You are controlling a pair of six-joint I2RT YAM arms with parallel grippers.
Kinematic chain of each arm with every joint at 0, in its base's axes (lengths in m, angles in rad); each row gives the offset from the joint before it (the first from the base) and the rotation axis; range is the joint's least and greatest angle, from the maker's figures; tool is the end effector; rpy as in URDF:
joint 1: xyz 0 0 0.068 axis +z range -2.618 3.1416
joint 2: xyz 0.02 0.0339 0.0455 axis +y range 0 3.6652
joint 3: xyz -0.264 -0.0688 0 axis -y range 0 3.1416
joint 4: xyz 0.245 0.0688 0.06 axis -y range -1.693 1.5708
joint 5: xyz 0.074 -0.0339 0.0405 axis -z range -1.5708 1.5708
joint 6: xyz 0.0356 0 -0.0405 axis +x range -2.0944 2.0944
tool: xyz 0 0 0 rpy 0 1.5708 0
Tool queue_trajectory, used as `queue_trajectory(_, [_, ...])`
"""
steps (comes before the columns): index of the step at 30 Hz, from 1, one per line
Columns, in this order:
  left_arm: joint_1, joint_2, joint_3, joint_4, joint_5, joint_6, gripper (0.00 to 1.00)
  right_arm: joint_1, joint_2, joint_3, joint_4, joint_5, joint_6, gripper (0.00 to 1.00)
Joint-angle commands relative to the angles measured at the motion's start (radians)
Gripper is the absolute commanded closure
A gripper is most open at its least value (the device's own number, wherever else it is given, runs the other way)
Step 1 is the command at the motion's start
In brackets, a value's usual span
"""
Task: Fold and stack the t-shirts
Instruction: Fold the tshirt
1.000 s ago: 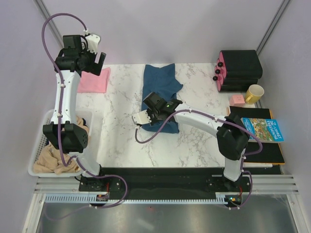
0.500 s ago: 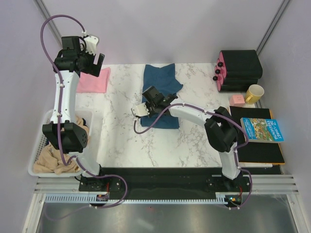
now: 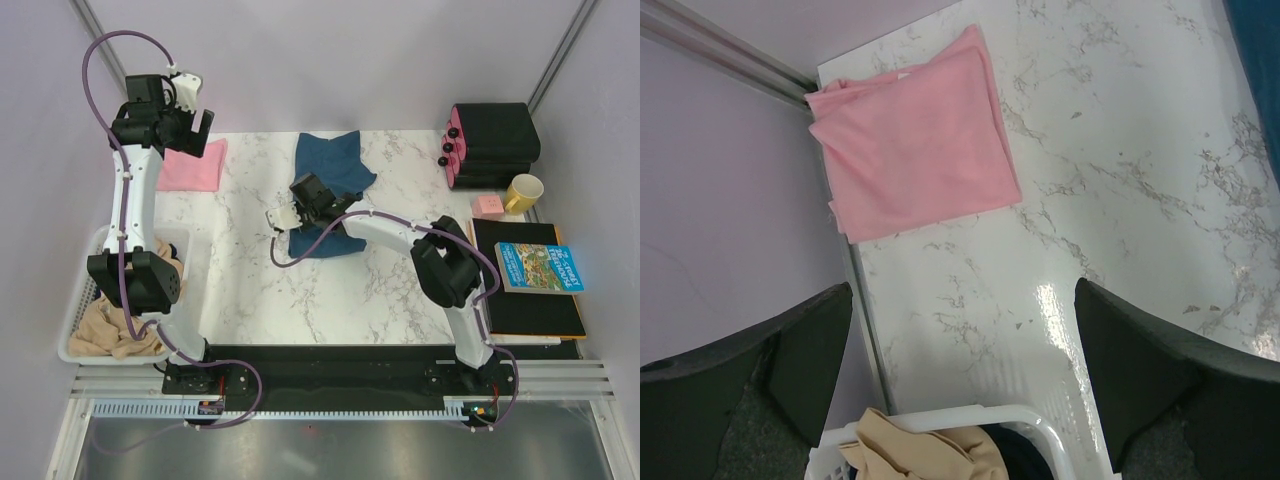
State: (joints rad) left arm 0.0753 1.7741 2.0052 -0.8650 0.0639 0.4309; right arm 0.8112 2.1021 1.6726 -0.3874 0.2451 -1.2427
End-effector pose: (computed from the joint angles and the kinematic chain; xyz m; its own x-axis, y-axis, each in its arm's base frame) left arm 0.3854 0.0268 0.4217 -0.5466 0.3768 -0.7479 0.2251 0.9263 0.3022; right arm 0.3339 0.3390 0.2145 0.3959 -0.9168 -0.0531 -0.6651 -0.2463 -0.7050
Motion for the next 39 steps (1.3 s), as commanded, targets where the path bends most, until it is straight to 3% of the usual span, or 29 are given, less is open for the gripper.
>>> queue_trajectory(1, [0.012,0.004,-0.013,0.032,0.031,-0.031,0.00,-0.009,0.027,0.001,0.262,0.161,0.035,0.39])
queue_trajectory(2, [0.017,0.002,-0.017,0.034,0.030,-0.031,0.00,-0.009,0.033,-0.005,0.292,0.184,0.043,0.03])
queue_trajectory(9, [0.027,-0.004,-0.039,0.034,0.040,-0.030,0.00,-0.014,0.032,-0.040,0.622,0.378,0.065,0.02])
queue_trajectory(11, [0.029,-0.004,-0.039,0.032,0.048,-0.034,0.00,-0.017,0.033,-0.027,0.628,0.410,0.065,0.02])
queue_trajectory(13, [0.029,-0.002,-0.037,0.032,0.053,-0.035,0.00,-0.021,0.026,-0.010,0.592,0.398,0.089,0.02])
queue_trajectory(15, [0.029,-0.008,-0.037,0.031,0.057,-0.032,0.00,-0.024,-0.019,0.002,0.436,0.344,0.136,0.02])
queue_trajectory(17, [0.027,-0.016,-0.049,0.031,0.074,-0.017,0.00,-0.040,-0.094,0.019,0.223,0.136,0.225,0.02])
queue_trajectory(19, [0.029,-0.041,-0.081,0.032,0.117,0.023,0.00,-0.047,-0.170,-0.019,0.049,0.025,0.262,0.02])
queue_trajectory(20, [0.029,-0.047,-0.092,0.032,0.125,0.034,0.00,-0.047,-0.191,-0.027,-0.037,-0.119,0.243,0.02])
queue_trajectory(23, [0.029,-0.062,-0.120,0.032,0.125,0.039,0.00,-0.043,-0.252,-0.129,-0.168,-0.237,0.221,0.02])
queue_trajectory(27, [0.029,-0.074,-0.157,0.031,0.135,0.016,0.00,-0.030,-0.252,-0.206,-0.186,-0.242,0.204,0.06])
queue_trajectory(39, [0.029,-0.102,-0.184,0.034,0.120,0.009,0.00,-0.004,-0.076,-0.097,-0.084,-0.181,0.169,0.02])
